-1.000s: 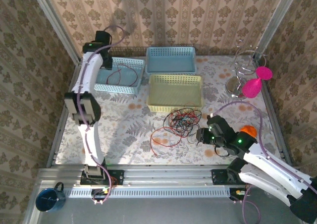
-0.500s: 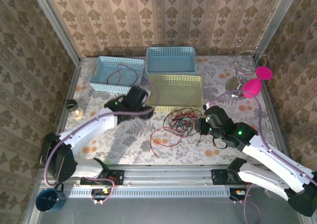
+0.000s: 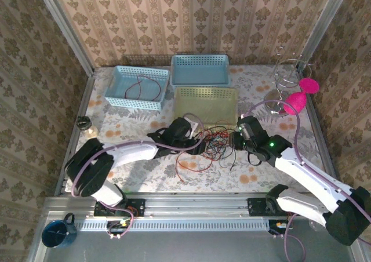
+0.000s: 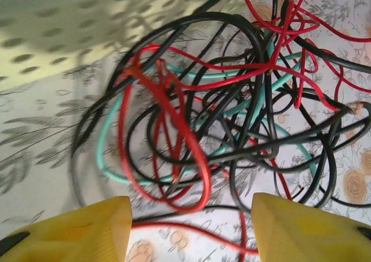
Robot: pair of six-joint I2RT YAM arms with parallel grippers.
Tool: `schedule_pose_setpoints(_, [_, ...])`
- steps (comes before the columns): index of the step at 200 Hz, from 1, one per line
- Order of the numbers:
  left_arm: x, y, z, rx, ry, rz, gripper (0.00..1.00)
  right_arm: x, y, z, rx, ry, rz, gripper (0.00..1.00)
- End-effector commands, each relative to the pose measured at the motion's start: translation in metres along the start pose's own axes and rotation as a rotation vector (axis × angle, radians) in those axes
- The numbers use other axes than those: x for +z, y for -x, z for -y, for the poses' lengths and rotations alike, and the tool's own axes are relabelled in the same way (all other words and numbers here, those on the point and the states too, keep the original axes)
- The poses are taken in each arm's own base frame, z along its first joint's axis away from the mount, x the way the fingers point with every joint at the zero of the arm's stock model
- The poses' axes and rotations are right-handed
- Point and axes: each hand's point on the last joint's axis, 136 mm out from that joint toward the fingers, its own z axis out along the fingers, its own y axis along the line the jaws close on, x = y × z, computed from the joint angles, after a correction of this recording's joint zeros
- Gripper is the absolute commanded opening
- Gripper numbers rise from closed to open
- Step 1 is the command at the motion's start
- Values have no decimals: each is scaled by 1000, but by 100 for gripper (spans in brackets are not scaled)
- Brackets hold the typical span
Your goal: Untangle the cables
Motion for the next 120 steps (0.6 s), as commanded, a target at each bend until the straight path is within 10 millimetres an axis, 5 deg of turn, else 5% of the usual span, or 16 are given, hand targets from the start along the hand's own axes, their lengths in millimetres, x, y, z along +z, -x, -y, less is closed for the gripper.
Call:
schedule_pose_setpoints(1, [9, 24, 15, 0, -51, 50, 56, 14, -13, -6, -6, 49, -49, 41])
schedule_pose_setpoints(40, [25, 14, 2, -14, -7, 20, 37, 25, -25, -7, -10, 70, -88, 25])
schedule_pose_setpoints(61, [24, 7, 1, -26, -12, 8, 15, 22, -24, -1, -13, 41, -80, 4])
schedule_pose_setpoints(77, [19, 1, -2, -38, -7, 6, 0, 14, -20, 3, -4, 38, -43, 0])
schedule_pose_setpoints(120, [-13, -9, -10, -27, 40, 26, 0, -13, -17, 16, 30, 28, 27, 0])
